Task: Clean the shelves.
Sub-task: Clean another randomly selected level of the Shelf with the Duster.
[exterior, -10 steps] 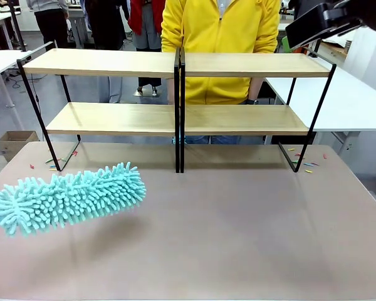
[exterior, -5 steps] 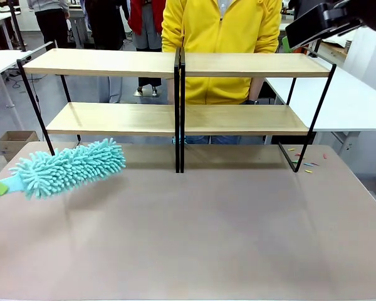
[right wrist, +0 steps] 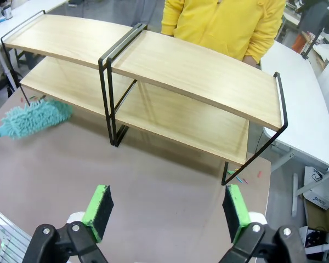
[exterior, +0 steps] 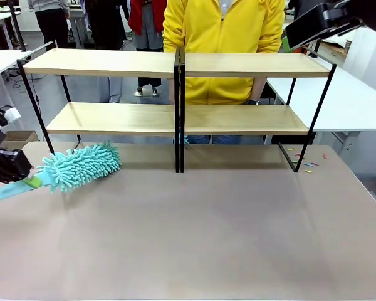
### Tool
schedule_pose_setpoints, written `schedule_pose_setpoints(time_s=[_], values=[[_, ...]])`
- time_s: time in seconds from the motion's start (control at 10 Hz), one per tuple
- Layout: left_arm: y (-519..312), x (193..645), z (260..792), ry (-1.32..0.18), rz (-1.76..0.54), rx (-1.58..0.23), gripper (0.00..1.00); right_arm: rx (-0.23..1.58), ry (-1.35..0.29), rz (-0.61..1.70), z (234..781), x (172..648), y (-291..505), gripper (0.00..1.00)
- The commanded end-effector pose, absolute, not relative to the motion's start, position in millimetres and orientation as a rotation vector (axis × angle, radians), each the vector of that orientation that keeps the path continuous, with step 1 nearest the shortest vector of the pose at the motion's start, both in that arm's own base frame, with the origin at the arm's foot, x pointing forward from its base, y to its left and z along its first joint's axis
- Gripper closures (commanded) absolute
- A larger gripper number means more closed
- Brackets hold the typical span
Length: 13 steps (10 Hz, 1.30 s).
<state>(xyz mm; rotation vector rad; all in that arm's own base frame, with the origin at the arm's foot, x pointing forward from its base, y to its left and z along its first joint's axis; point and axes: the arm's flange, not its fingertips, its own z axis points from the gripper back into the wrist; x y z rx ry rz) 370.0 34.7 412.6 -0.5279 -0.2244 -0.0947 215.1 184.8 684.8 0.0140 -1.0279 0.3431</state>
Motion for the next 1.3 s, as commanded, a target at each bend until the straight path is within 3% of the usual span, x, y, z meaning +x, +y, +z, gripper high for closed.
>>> schedule_pose_setpoints(time_s=[0.0, 0.3, 0.9, 1.2], values=[[17, 326, 377, -0.368, 0.009, -0.508, 0.88, 0.013, -1.030, 0.336, 684, 215, 184, 0.00], [18, 327, 368, -0.519, 0.069, -0.349, 0.88, 0.013, -1.030, 0.336, 684, 215, 184, 0.00], [15, 328, 361, -0.384, 0.078, -0.202, 0.88, 0.013, -1.030, 0.336, 684, 215, 184, 0.00], [16, 325, 363, -0.349, 0.075, -0.214, 0.88, 0.013, -1.030, 0.336, 684, 215, 184, 0.00]])
